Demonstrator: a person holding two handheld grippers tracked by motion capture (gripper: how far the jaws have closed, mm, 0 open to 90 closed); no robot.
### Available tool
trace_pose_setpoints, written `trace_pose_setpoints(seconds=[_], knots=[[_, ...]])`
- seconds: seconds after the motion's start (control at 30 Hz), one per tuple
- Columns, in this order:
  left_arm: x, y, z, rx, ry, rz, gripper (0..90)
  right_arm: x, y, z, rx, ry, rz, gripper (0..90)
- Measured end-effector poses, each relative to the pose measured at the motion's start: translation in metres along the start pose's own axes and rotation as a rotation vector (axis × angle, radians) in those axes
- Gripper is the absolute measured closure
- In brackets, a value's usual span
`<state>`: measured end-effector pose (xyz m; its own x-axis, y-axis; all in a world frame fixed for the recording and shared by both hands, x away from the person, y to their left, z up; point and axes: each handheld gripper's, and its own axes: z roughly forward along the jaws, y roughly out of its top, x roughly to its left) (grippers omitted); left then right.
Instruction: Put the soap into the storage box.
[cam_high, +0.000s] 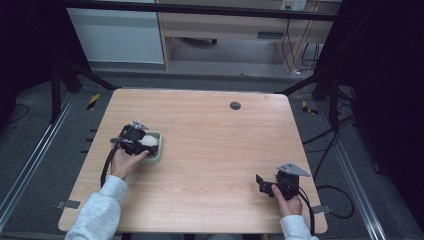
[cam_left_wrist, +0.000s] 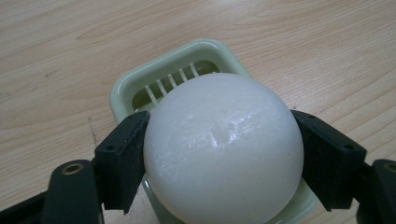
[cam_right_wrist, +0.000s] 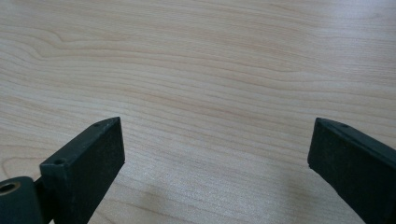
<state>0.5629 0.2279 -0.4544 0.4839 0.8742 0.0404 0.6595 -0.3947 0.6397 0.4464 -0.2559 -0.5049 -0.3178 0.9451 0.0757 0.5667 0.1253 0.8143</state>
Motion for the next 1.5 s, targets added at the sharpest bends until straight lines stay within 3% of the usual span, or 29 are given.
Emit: trace_pose_setpoints(seconds=[1.5], knots=[[0.0009,-0.0075,0.0084,0.018,-0.017,0.004,23.4,0.0003,-0.0001,0.0004,0.004,0.000,0.000,4.2]])
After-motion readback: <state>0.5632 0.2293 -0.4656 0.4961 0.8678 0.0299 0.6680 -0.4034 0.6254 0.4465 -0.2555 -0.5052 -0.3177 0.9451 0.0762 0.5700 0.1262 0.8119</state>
